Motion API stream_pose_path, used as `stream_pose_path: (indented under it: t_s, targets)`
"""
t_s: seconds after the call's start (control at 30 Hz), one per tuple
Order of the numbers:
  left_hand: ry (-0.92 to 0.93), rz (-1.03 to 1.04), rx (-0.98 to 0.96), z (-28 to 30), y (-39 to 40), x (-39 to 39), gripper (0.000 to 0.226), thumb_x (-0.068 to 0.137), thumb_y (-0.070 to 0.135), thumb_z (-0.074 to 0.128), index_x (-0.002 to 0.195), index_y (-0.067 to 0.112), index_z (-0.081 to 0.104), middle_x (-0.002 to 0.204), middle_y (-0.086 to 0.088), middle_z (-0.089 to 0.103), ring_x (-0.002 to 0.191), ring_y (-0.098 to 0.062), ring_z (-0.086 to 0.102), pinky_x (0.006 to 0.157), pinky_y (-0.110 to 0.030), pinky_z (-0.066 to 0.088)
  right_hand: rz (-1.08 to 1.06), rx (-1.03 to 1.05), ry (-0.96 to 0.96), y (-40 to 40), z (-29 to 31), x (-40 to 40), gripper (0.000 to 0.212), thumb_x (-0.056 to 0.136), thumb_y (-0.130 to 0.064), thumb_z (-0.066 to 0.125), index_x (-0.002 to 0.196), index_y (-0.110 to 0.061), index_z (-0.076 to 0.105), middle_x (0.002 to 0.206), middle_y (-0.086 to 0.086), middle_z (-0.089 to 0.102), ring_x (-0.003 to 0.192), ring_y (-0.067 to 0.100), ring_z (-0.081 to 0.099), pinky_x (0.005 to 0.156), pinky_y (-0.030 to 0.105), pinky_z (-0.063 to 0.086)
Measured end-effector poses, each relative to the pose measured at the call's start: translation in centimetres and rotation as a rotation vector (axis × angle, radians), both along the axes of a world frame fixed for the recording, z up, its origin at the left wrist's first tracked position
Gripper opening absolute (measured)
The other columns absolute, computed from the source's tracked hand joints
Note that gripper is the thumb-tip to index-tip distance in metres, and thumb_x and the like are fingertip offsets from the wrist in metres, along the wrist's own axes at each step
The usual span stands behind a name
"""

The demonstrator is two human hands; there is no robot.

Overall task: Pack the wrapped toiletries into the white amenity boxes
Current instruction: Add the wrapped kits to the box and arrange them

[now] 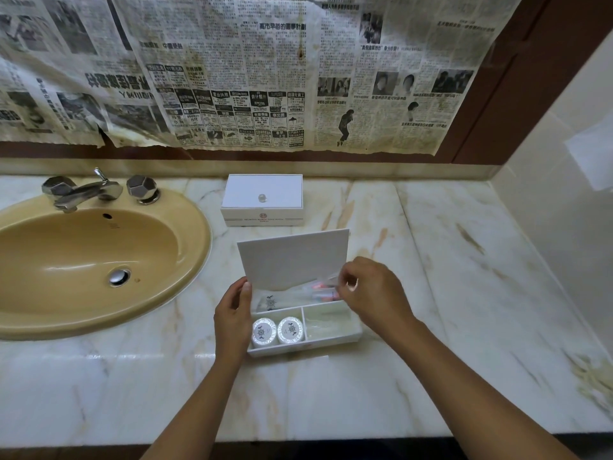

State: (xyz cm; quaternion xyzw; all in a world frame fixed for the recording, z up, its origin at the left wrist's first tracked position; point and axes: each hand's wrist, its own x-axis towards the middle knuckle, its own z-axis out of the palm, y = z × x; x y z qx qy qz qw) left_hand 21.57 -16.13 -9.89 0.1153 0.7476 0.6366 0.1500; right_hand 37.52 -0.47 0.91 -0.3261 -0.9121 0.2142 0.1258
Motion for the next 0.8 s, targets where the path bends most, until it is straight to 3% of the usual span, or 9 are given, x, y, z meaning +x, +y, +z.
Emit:
stream_pose_path:
  t_s: [0.13,0.27,0.43,0.53,0.67,0.73,0.8]
  targets:
    - [0.006,0.002,-0.004,0.0,0.0,0.0,0.021,0.098,0.022,0.054,0.115,0.016,0.065,0.109,0.008,0.065,0.098,0.006,0.058,0.078,0.002,0.039,0.111,0.075,-0.268,-1.7,-1.3,-0.5,0.016,0.087,-0.012,0.053,0.087,-0.018,0.069,0.1,0.0,0.068,0.081,0.023,0.063,0.068,0.026,0.046]
    - [0.003,0.002,-0.004,0.0,-0.1,0.0,0.023,0.098,0.024,0.054,0.117,0.015,0.066,0.112,0.007,0.066,0.105,-0.004,0.059,0.081,-0.001,0.04,0.114,0.05,-0.438,-2.6,-2.6,-0.9,0.023,0.087,-0.003,0.05,0.099,-0.013,0.067,0.099,0.009,0.066,0.09,0.028,0.063,0.076,0.027,0.045]
    - [-0.009,0.0,0.003,0.2,0.0,0.1,0.019,0.098,0.023,0.054,0.113,0.019,0.065,0.109,0.008,0.066,0.099,0.006,0.059,0.078,0.002,0.039,0.114,-0.009,-0.436,-3.1,-3.4,-1.1,0.027,0.088,-0.006,0.051,0.109,-0.013,0.066,0.109,0.008,0.065,0.097,0.027,0.062,0.08,0.027,0.045]
    - [0.008,-0.008,-0.004,0.0,-0.1,0.0,0.024,0.099,0.024,0.053,0.117,0.014,0.066,0.112,0.005,0.067,0.103,-0.002,0.06,0.082,-0.001,0.041,0.098,-0.03,-0.416,-3.2,-3.3,-1.2,0.02,0.09,-0.009,0.05,0.1,-0.011,0.067,0.104,0.008,0.065,0.091,0.027,0.062,0.069,0.024,0.039]
    - [0.004,-0.008,0.002,0.0,-0.2,-0.1,0.025,0.099,0.025,0.053,0.117,0.015,0.066,0.113,0.006,0.067,0.107,-0.006,0.06,0.087,-0.011,0.042,0.149,-0.138,-0.476,-3.5,-3.6,-1.3,0.017,0.09,-0.009,0.047,0.087,-0.01,0.064,0.101,0.011,0.067,0.082,0.027,0.059,0.068,0.026,0.041]
    - [0.004,-0.013,0.003,0.1,-0.2,0.1,0.022,0.099,0.025,0.053,0.114,0.016,0.066,0.113,0.007,0.067,0.106,-0.005,0.06,0.085,-0.006,0.042,0.164,-0.155,-0.495,-3.7,-3.6,-1.1,0.015,0.09,-0.01,0.046,0.08,-0.013,0.057,0.101,0.012,0.066,0.077,0.026,0.052,0.066,0.026,0.035]
    - [-0.009,-0.001,0.007,0.3,-0.1,0.2,0.018,0.098,0.023,0.054,0.112,0.019,0.065,0.11,0.009,0.066,0.101,0.0,0.059,0.079,0.0,0.041,0.154,-0.14,-0.462,-3.7,-3.4,-1.1,0.016,0.09,-0.011,0.046,0.083,-0.012,0.061,0.102,0.011,0.065,0.084,0.027,0.057,0.067,0.025,0.034]
